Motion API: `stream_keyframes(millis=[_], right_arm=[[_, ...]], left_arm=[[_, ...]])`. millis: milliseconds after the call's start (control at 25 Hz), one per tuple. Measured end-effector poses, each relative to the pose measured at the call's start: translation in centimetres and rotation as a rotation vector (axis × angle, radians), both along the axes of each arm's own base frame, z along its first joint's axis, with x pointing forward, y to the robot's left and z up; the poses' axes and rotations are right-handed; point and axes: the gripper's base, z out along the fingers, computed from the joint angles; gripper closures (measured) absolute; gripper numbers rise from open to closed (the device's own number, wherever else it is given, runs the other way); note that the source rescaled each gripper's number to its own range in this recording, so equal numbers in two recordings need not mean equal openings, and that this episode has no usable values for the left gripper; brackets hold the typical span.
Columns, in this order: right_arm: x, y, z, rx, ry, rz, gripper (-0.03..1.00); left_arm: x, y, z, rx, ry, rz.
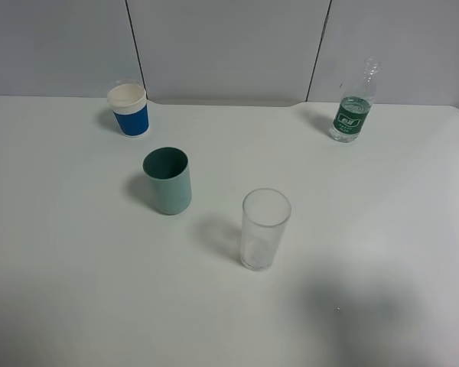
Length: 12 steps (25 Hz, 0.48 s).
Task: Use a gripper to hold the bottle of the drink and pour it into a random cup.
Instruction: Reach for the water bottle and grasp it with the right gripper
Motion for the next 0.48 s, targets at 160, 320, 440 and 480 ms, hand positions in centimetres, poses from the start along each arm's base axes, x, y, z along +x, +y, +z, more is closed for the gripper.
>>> stream_keyframes(millis=[160, 320, 440, 480], right_arm=[[0.00, 0.00, 0.00, 0.000, 0.000, 0.000, 0.09], [0.00, 0.00, 0.00, 0.000, 0.000, 0.000, 0.09], [0.00, 0.00, 0.00, 0.000, 0.000, 0.000, 0.09], [0.00, 0.00, 0.00, 0.000, 0.000, 0.000, 0.09]], left_arm=[[0.00, 0.00, 0.00, 0.000, 0.000, 0.000], [0.00, 0.00, 0.00, 0.000, 0.000, 0.000], [0.00, 0.00, 0.00, 0.000, 0.000, 0.000], [0.00, 0.00, 0.00, 0.000, 0.000, 0.000]])
